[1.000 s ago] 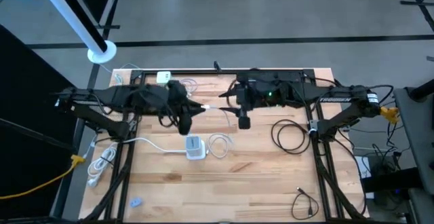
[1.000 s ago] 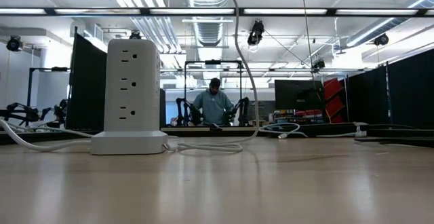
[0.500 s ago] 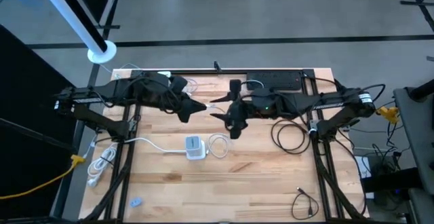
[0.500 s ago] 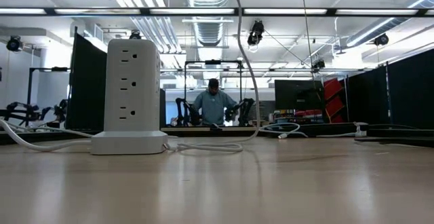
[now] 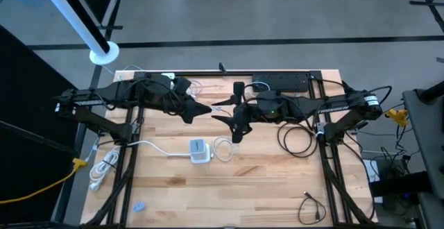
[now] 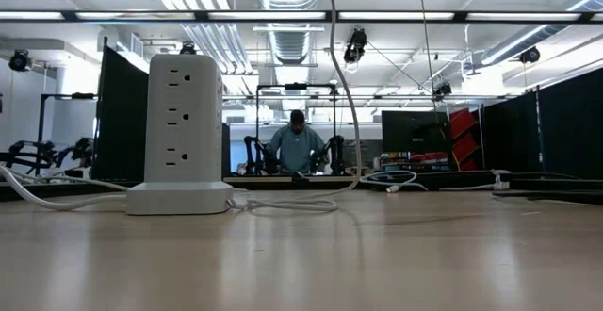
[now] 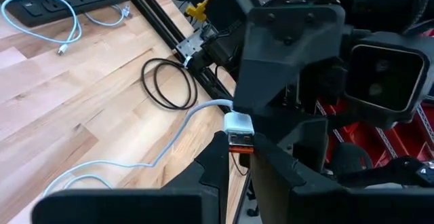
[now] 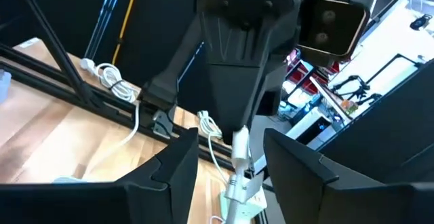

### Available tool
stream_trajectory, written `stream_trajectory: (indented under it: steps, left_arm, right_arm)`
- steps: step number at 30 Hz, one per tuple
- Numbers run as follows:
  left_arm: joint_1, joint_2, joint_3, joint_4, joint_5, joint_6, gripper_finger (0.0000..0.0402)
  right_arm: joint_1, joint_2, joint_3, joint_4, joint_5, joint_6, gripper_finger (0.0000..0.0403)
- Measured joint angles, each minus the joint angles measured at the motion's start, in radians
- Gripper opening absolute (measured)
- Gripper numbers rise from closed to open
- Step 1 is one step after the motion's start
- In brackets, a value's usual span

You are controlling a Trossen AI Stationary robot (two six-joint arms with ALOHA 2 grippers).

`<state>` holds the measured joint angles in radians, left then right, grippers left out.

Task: Insert USB
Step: Insert the bottom white charger cable into the bottom white outlet extension

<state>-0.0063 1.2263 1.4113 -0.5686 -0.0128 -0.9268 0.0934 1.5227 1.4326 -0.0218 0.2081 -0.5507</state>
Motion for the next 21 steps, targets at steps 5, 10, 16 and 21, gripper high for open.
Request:
stream_trajectory:
  steps: [5, 10, 16, 21]
  left_arm:
    - [0.000, 0.000, 0.000, -0.002, -0.001, 0.000, 0.0038]
    - [0.000, 0.000, 0.000, -0.003, -0.002, 0.000, 0.0038]
    - [-0.001, 0.000, 0.000, -0.008, -0.002, 0.002, 0.0038]
    - [-0.001, 0.000, 0.000, -0.006, -0.005, 0.004, 0.0038]
  right_arm:
    - [0.007, 0.000, 0.000, 0.006, 0.003, 0.000, 0.0114]
    - [0.005, 0.000, 0.000, 0.004, 0.006, 0.000, 0.0062]
    - [0.005, 0.000, 0.000, -0.002, 0.007, -0.001, 0.0006]
    - [0.006, 0.000, 0.000, -0.006, 0.038, -0.013, 0.0016]
